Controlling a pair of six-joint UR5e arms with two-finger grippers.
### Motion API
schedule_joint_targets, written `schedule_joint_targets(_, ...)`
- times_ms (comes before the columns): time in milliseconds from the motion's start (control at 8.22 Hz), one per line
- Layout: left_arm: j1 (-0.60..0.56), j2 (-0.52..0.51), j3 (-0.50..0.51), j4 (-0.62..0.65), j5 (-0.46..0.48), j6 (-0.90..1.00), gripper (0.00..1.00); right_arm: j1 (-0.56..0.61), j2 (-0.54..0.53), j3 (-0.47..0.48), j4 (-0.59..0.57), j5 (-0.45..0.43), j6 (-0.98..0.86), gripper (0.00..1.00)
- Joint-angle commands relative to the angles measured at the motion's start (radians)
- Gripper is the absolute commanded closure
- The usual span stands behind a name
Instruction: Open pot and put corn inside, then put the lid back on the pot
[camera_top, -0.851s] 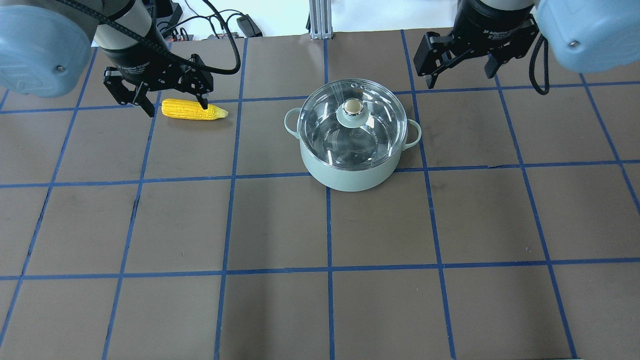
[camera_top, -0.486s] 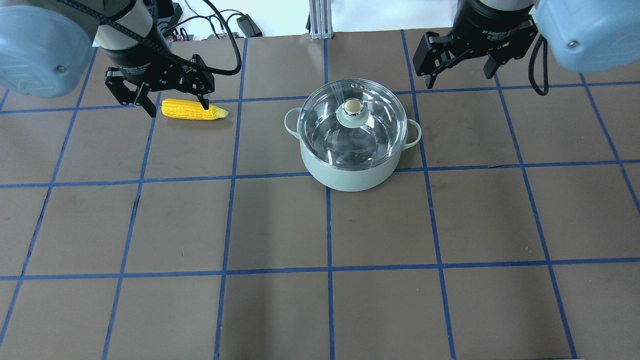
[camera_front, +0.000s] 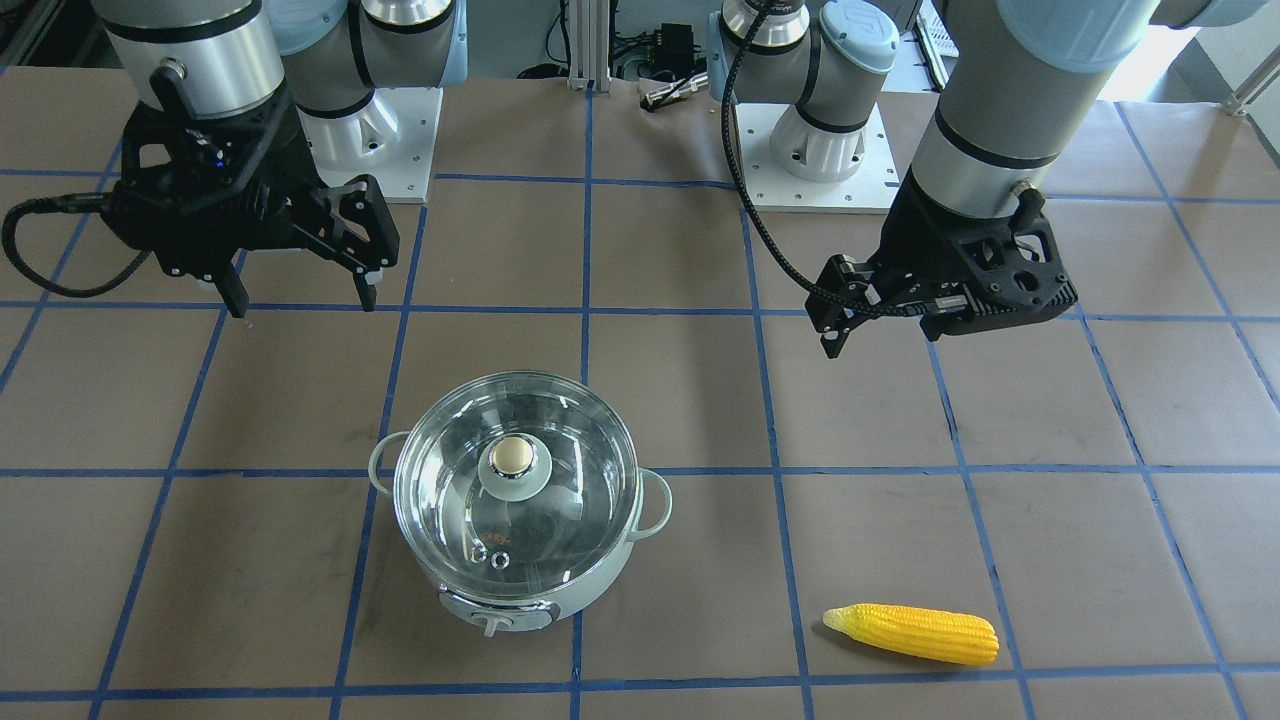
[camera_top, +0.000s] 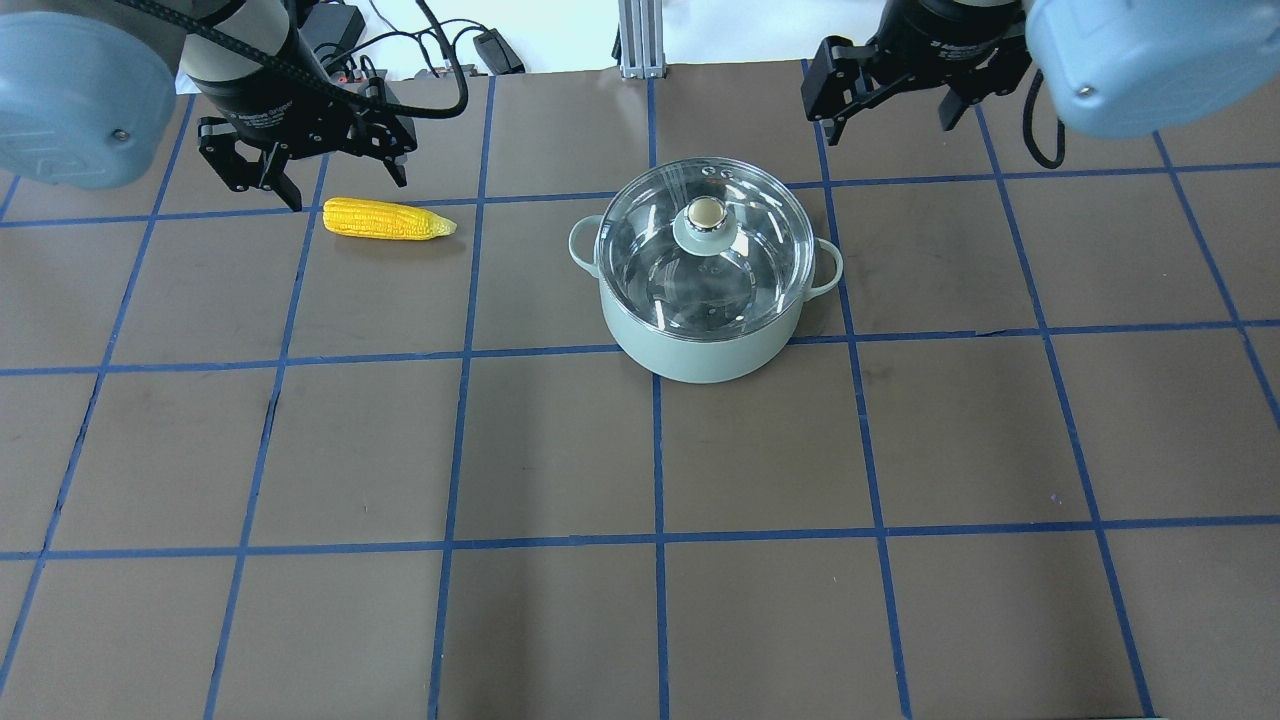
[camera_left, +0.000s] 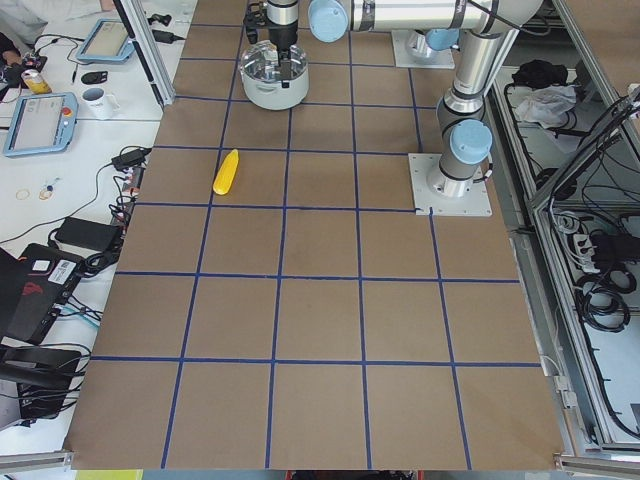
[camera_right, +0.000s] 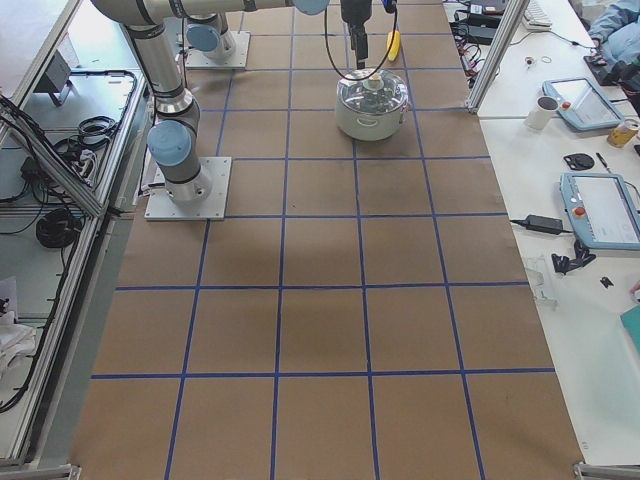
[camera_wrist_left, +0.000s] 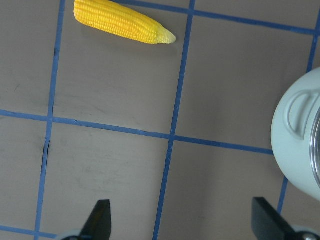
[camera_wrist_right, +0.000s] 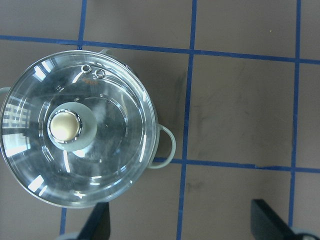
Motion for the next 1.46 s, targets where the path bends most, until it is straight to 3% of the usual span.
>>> schedule_joint_targets(0, 0.050, -0.035, -0.004, 0.045, 0.007, -0.313, 0.00, 0.088, 0.138, -0.042, -0.092, -0.005, 0.149, 0.00)
schedule_joint_targets(243, 0.140, -0.068, -0.007, 0.045, 0.005, -0.565, 0.00, 0.154, 0.250, -0.043, -0.224, -0.006, 0.267, 0.00)
schedule_joint_targets(365, 0.163, -0.104, -0.006, 0.047, 0.002, -0.593, 0.00, 0.170, 0.283, -0.043, -0.241, -0.008, 0.316, 0.00)
schedule_joint_targets(608, 0.176, -0.183, -0.006, 0.173, -0.002, -0.780, 0.00, 0.188, 0.310, -0.037, -0.242, -0.011, 0.353, 0.00)
schedule_joint_targets(851, 0.176, -0.265, -0.006, 0.330, -0.005, -0.825, 0.00, 0.188, 0.329, -0.033, -0.243, -0.005, 0.393, 0.00)
schedule_joint_targets(1216, 0.176, -0.363, 0.005, 0.396, -0.004, -0.929, 0.00, 0.191, 0.346, -0.033, -0.242, -0.011, 0.405, 0.00)
schedule_joint_targets(1338, 0.176, -0.394, 0.005, 0.477, -0.007, -0.933, 0.00, 0.191, 0.347, -0.031, -0.242, -0.009, 0.405, 0.12)
